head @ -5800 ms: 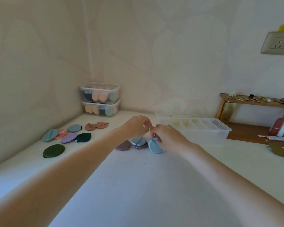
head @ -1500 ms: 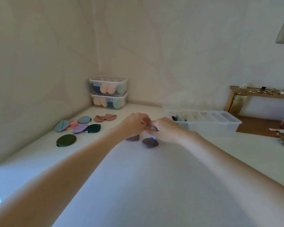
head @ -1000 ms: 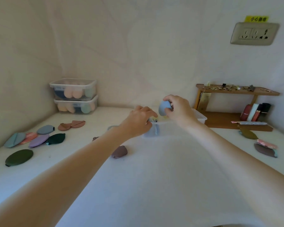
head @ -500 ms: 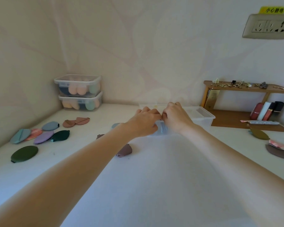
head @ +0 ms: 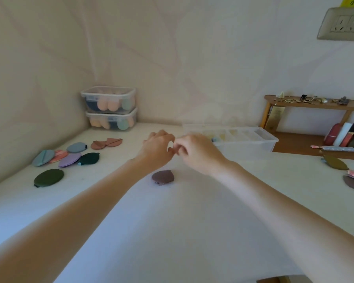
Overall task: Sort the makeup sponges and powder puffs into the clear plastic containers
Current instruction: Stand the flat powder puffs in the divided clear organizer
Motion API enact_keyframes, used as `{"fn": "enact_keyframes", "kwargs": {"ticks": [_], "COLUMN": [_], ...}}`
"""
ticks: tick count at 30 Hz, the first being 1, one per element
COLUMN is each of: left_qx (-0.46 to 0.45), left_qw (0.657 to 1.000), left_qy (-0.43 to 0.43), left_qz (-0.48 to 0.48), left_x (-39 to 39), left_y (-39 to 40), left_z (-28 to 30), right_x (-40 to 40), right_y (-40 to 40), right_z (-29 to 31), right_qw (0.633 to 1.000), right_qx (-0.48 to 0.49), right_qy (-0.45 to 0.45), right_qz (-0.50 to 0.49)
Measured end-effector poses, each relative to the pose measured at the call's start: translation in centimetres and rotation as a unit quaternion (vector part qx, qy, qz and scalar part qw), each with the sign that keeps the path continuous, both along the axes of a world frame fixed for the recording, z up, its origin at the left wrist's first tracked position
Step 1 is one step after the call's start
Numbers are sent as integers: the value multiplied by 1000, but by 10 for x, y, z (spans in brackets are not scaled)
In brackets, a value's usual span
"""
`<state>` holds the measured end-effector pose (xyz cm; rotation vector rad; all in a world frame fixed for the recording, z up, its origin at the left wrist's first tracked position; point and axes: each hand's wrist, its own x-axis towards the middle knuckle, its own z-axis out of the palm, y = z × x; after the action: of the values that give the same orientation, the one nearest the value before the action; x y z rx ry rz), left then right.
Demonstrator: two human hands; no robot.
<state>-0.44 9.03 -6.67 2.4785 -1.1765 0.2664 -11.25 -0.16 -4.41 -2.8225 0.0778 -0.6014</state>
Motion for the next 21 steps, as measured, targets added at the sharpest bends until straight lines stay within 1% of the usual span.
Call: {"fn": "enact_keyframes", "kwargs": {"ticks": [2, 4, 6, 8, 11, 13, 16, 18, 19, 21], "left_qx": [122, 173, 179, 163, 147, 143, 128, 125, 118, 73], "left_qw": [991, 979, 975, 979, 984, 984, 981, 981, 985, 997], "left_qy": [-3, 29, 65, 78, 95, 102, 130, 121, 99, 20], "left_qz": [58, 103, 117, 98, 46, 0, -68, -85, -80, -35], "left_x": [9, 10, 7, -2, -21, -34, -46, -49, -51, -53], "left_y": [16, 29, 38, 44, 40, 30, 16, 5, -2, -18], "left_z": [-5, -7, -8, -7, 1, 4, 6, 6, 7, 12], "right_x": [7, 13, 16, 18, 14, 5, -15, -26, -31, -39], "right_y": [14, 20, 22, 23, 17, 7, -19, -39, -49, -68], "right_z": [-16, -22, -22, -19, -14, -7, 12, 27, 33, 44], "right_qw": [993, 983, 978, 975, 971, 962, 952, 956, 960, 961], "right_qx": [6, 30, 70, 81, 93, 102, 77, 100, 139, 235], "right_qy": [111, 178, 192, 200, 220, 252, 295, 272, 238, 122], "right_qz": [28, 27, 33, 42, 25, 16, -14, -43, -53, -76]}}
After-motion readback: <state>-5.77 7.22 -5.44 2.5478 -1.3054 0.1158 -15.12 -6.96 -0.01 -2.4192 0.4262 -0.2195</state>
